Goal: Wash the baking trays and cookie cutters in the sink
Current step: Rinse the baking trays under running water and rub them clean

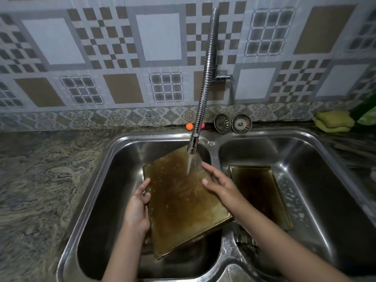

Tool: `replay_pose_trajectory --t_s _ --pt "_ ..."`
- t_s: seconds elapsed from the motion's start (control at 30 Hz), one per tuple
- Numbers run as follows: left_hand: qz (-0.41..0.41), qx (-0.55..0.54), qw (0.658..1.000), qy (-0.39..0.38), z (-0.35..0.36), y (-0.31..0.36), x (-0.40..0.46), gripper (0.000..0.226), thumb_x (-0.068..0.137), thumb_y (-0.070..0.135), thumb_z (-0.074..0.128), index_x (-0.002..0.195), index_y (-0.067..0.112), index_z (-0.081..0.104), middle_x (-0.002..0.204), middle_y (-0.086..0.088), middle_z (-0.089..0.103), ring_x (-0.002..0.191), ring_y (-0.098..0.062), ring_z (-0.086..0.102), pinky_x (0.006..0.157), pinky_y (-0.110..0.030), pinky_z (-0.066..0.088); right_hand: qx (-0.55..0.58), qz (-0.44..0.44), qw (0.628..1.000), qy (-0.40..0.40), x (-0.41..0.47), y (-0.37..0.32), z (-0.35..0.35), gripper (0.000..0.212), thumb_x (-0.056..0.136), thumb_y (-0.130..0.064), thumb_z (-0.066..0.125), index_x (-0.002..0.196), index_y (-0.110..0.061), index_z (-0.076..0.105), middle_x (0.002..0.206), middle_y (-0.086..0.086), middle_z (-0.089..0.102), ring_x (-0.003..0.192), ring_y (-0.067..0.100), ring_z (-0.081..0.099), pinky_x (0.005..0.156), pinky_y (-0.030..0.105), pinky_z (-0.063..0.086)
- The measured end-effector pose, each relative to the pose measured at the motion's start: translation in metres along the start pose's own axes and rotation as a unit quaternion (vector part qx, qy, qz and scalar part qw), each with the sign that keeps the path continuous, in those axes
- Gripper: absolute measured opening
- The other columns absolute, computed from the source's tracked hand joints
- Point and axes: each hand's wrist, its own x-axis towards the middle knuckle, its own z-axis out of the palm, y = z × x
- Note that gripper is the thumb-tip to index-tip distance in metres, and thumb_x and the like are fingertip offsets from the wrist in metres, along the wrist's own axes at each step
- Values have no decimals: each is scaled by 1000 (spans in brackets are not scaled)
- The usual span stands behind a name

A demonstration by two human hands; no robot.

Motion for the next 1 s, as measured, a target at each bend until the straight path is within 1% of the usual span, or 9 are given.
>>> replay_pose_trajectory --t_s 0.07,0.23,0.43,0.5,0.63,0.7,0.8,0.9,1.0 --pt "-12 -8 1000 -18 6 -6 3 44 97 1 29 115 25 61 104 -8 65 96 -27 61 77 -46 49 77 26 997 8 -3 -3 -5 40 94 -15 53 127 -38 53 119 -8 63 98 11 68 72 22 55" --pt "-28 -48 991 -119 18 -22 19 37 100 10 30 127 17 54 118 -16 63 104 -28 61 82 -43 55 138 9 987 83 -5 -23 -29 46 92 1 47 126 -28 57 110 -2 69 83 14 71 63 23 55" --pt "22 283 959 1 -8 -55 60 25 94 11 48 113 20 62 122 -8 60 112 -28 55 95 -43 44 104 -78 963 235 -24 -60 -108 47 90 -1 51 113 -40 65 106 -7 72 87 9 71 62 19 55" --pt "19 369 928 44 -23 -61 75 29 91 10 52 119 14 59 130 -15 55 119 -34 50 104 -44 40 36 -79 960 266 -23 -60 -133 49 91 -4 53 112 -47 64 114 -6 67 93 11 70 66 22 56" --pt "-1 494 860 130 -41 -67 100 30 86 24 57 115 17 62 144 -19 38 126 -42 42 108 -45 36 -252 -32 925 281 0 -23 -152 54 90 -5 56 131 -40 52 140 -1 50 124 18 52 101 30 41" --pt "0 559 815 151 -45 -65 104 31 87 35 59 113 20 63 148 -16 32 130 -40 37 109 -42 34 -385 11 893 233 13 7 -150 58 88 -5 54 140 -29 45 137 6 52 110 23 59 93 28 46" --pt "-9 536 837 107 -50 -65 115 27 84 21 62 107 8 68 121 -22 62 112 -37 58 98 -44 47 -520 84 835 162 27 47 -142 65 86 -10 52 146 -25 34 132 12 57 103 25 61 77 26 47" --pt "2 525 844 112 -54 -64 116 16 77 7 65 91 3 70 93 -23 70 88 -37 67 80 -44 56 -573 114 803 120 37 80 -133 69 86 -12 51 149 -26 27 152 9 34 124 26 51 88 29 48" --pt "34 552 822 137 -54 -62 111 19 75 20 74 90 8 73 90 -17 70 89 -33 66 69 -30 46 -594 127 789 91 46 107 -124 68 89 -19 50 150 -25 22 158 8 20 132 31 42 95 40 49"
